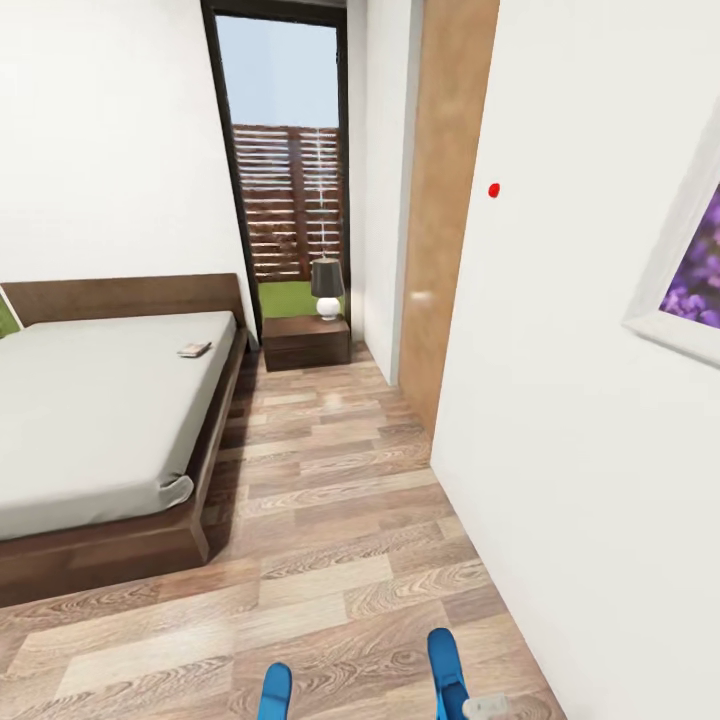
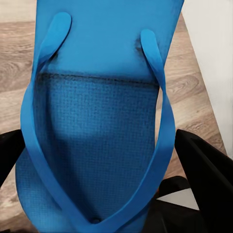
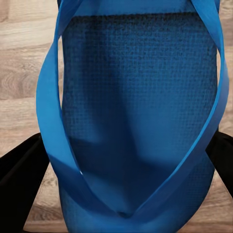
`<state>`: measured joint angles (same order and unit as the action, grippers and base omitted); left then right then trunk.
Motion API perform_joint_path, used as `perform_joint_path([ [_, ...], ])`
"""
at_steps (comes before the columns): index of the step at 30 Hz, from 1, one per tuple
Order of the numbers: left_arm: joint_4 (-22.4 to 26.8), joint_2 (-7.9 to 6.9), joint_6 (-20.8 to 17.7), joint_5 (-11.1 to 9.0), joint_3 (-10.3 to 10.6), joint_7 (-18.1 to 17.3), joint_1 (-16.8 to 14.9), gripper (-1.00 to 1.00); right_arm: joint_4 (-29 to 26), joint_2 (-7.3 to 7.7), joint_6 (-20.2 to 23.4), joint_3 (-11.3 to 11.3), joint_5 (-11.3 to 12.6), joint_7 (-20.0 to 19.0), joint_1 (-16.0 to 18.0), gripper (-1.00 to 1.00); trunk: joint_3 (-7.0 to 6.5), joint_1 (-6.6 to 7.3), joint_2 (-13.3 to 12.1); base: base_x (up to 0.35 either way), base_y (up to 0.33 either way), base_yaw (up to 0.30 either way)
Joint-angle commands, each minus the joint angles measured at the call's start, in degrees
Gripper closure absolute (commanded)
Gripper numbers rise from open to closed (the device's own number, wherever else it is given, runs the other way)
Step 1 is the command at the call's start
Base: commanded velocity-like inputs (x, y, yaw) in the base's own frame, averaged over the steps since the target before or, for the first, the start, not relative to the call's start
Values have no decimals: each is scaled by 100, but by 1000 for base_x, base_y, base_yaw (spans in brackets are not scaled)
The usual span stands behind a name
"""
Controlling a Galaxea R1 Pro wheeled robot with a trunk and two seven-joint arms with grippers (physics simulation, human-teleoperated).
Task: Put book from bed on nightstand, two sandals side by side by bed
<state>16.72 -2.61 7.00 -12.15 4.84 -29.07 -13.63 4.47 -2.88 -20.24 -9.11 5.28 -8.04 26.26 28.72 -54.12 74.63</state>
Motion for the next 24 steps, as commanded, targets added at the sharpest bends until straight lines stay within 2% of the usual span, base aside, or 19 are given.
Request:
perform_joint_path([
  [1, -5, -10, 25, -46, 46, -1, -2, 100, 26, -2, -35, -38, 45, -38, 11, 100, 6, 0, 3, 0, 0, 0],
  [19, 7, -62, 29, -50, 35, 6, 62, 100, 26, -2, -24, -38, 9, -51, 11, 100, 6, 0, 3, 0, 0, 0],
  [24, 7, -64, 29, -51, 35, 6, 62, 100, 25, -2, -24, -38, 9, -38, 11, 100, 6, 0, 3, 158, 0, 0],
])
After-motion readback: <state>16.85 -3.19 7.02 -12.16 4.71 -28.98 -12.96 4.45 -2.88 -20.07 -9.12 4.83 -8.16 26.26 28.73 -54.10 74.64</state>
